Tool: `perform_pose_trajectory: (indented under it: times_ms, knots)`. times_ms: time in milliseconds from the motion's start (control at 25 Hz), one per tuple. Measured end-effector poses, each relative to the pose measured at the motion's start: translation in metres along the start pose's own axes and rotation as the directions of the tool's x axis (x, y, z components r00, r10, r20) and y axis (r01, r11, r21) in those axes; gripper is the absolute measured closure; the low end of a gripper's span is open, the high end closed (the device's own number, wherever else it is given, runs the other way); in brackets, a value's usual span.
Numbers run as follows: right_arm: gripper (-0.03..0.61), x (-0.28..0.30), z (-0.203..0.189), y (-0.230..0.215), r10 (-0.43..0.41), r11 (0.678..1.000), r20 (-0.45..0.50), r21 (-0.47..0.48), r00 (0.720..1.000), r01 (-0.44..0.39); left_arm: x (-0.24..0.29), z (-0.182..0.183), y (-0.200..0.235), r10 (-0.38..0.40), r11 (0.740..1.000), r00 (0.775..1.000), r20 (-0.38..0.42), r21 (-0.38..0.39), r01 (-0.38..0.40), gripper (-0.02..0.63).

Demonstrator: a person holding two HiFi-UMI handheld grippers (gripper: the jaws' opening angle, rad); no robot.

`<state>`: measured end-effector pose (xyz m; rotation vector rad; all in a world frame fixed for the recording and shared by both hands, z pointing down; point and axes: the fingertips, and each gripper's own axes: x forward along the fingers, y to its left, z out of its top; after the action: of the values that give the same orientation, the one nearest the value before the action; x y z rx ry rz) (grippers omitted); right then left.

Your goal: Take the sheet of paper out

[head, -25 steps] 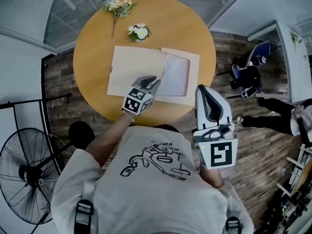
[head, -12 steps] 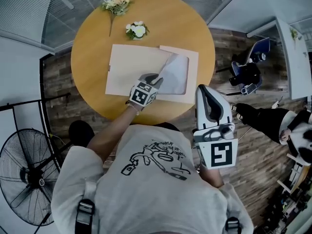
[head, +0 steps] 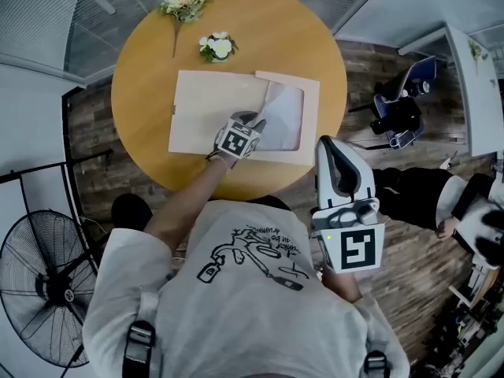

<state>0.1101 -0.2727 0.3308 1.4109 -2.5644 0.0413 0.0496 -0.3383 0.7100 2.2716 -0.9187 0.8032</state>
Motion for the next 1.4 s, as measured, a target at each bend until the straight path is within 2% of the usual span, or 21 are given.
perform_pose_trajectory:
  times_ms: [320,520,560,640,720,1400]
  knots:
    - [0.571,0.004,-0.005,-0.006,-0.007,1.0,-0.012,0.011,1.0,0.007,0.035,-0.014,0.009,-0.007,1.0,0.997,-0.074,-0.008,0.006,0.457]
    - [0.571,0.005,-0.01,-0.01,-0.015,1.0,-0.022,0.014,1.0,0.015,0.055,-0.013,0.01,-0.023,1.0,0.995,-0.094,-0.007,0.023,0.451]
    - [0.571,0.005,-0.011,-0.011,-0.017,1.0,-0.024,0.015,1.0,0.018,0.058,-0.012,0.01,-0.025,1.0,0.995,-0.095,-0.001,0.025,0.466]
    - [0.571,0.005,-0.011,-0.013,-0.023,1.0,-0.027,0.016,0.999,0.023,0.06,-0.01,0.009,-0.028,0.999,0.995,-0.096,0.014,0.029,0.55]
    - [0.571,0.006,-0.012,-0.014,-0.026,0.999,-0.028,0.017,0.999,0.027,0.059,-0.01,0.008,-0.031,0.999,0.995,-0.095,0.024,0.034,0.588]
    - [0.571,0.0,-0.009,-0.005,-0.019,1.0,-0.015,0.013,1.0,0.019,0.036,0.0,-0.001,-0.043,0.998,0.998,-0.052,0.032,0.045,0.594]
